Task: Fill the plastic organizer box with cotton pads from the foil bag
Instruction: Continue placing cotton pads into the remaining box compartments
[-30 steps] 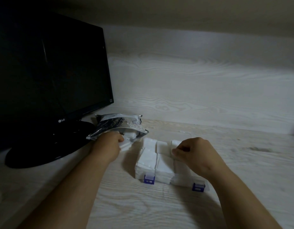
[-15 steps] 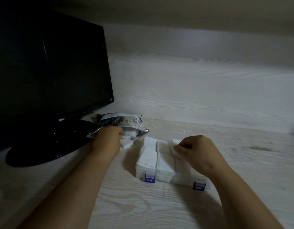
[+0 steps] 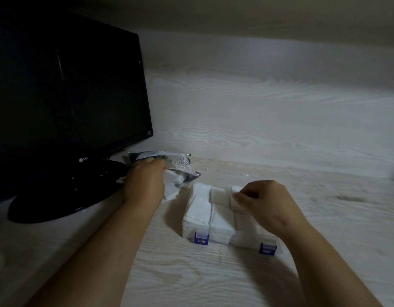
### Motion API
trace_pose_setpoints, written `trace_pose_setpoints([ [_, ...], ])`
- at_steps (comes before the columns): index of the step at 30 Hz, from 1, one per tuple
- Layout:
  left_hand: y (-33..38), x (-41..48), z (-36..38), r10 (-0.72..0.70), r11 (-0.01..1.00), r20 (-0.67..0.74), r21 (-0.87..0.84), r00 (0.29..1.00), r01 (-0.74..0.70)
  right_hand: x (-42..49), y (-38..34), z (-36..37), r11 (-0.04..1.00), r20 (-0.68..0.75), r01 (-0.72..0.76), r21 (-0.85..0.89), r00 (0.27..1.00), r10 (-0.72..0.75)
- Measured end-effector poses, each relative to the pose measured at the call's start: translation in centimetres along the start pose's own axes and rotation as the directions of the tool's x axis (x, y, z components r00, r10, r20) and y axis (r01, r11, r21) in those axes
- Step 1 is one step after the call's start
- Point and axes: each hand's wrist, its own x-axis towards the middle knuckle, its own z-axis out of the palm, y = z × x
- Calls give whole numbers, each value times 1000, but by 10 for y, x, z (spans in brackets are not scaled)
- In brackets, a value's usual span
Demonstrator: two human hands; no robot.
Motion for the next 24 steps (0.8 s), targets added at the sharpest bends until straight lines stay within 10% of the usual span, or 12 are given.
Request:
trace_pose_setpoints([
  [8, 8, -1, -5, 95, 994, -198, 68, 976, -83, 1, 0, 1, 1000, -31, 8, 15, 999, -8],
  [15, 31, -8, -12, -127, 914, -223, -405, 966, 27, 5, 4, 5, 995, -110, 59, 86, 993, -49],
  [24, 57, 0, -12, -184, 688, 127, -691, 975, 221, 6, 4, 10, 947, -149, 33, 321, 989, 17],
])
